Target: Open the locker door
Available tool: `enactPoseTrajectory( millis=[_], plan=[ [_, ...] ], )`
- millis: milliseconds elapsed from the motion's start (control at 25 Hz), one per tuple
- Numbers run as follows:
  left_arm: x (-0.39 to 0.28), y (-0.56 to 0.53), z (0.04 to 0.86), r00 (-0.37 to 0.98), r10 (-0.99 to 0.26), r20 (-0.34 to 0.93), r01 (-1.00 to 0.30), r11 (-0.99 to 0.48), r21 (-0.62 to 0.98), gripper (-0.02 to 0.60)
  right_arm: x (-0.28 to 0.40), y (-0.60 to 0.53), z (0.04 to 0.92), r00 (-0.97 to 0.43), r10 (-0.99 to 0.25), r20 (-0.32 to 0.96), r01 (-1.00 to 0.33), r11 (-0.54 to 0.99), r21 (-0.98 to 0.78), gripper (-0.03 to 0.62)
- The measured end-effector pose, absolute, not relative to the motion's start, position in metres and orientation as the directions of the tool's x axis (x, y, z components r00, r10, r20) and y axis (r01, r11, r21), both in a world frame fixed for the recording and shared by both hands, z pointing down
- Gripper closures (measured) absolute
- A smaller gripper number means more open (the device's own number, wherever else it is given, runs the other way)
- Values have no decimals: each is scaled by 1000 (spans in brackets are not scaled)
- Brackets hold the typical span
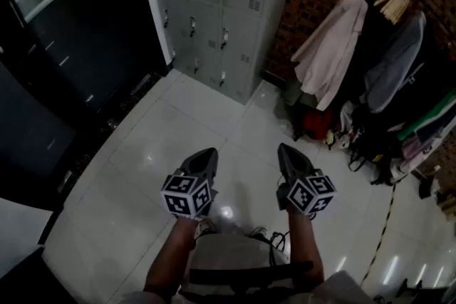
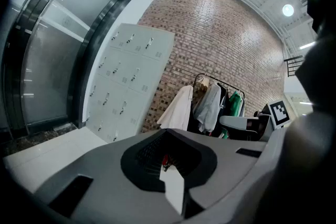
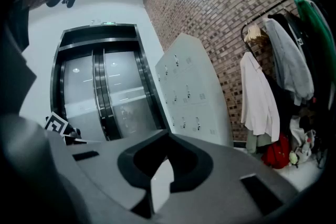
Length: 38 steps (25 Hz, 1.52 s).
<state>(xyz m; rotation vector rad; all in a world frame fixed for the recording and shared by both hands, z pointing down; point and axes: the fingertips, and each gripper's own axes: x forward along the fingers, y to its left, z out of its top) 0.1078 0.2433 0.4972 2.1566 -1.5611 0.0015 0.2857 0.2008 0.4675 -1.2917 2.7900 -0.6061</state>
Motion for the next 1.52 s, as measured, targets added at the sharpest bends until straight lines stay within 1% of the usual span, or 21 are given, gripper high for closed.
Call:
enactPoseTrajectory(
  millis=[280, 600, 880, 1160, 1520],
  plan=[
    [67, 228, 498, 361, -893, 268, -895, -251, 369, 584, 243, 187, 467, -652, -744, 144, -738, 580, -345, 591],
    [7, 216, 495, 369, -887, 276, -899, -265, 349, 584, 178, 177, 464, -649, -748, 136, -742, 584, -330, 591],
    [-20, 192, 500, 363, -891, 273, -898, -257, 356, 584, 147, 150, 466, -660, -738, 138, -736, 599, -317, 591],
    [-33, 124, 510, 368, -885, 285, -903, -266, 339, 584, 123, 78, 477, -671, -730, 127, -723, 608, -327, 591],
    [-66, -12, 509, 362, -884, 295, -907, -260, 332, 584, 82, -61, 481, -691, -710, 137, -707, 624, -333, 591]
  ],
)
